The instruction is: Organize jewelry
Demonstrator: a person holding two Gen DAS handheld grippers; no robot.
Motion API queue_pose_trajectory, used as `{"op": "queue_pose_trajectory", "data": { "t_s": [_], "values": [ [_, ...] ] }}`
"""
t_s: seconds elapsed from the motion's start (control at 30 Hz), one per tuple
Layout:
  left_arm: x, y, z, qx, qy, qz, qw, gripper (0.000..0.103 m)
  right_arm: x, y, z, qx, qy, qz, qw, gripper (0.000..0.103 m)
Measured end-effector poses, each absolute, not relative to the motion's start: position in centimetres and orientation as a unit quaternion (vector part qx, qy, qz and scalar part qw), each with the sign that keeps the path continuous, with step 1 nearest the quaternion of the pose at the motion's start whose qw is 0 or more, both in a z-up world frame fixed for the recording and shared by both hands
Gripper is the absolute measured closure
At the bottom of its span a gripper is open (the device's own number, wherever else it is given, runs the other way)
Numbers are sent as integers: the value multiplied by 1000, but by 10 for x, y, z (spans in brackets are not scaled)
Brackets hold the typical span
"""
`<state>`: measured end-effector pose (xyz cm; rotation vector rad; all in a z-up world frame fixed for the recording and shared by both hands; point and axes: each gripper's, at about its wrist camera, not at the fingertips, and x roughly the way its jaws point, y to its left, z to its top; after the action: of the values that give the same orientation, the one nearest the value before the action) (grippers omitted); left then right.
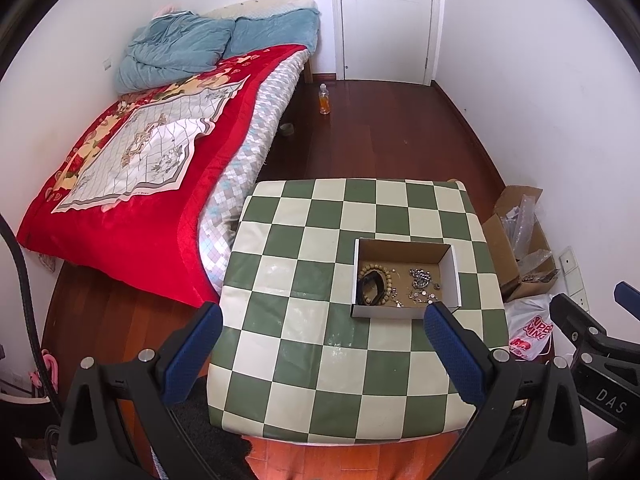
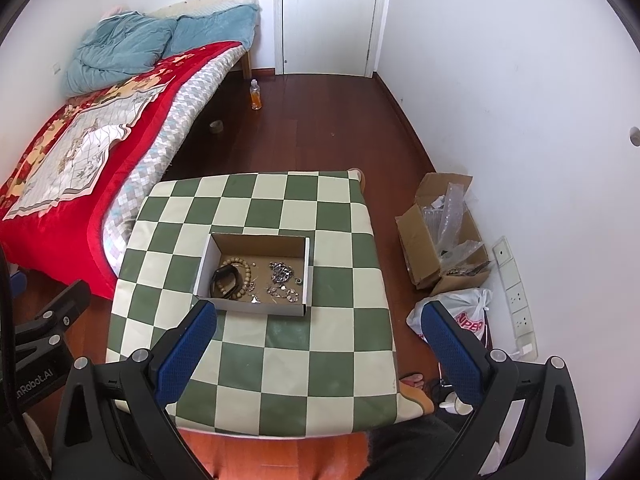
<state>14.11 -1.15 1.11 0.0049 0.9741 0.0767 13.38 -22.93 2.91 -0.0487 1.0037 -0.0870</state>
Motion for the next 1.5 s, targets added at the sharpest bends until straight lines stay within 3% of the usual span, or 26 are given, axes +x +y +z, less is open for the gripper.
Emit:
{"op": "queue_pose_trajectory", "data": {
  "t_s": [1.5],
  "values": [
    [139, -18, 24, 12, 453, 38, 891, 0, 130, -238, 40, -9, 469, -45, 882, 0]
  ]
}}
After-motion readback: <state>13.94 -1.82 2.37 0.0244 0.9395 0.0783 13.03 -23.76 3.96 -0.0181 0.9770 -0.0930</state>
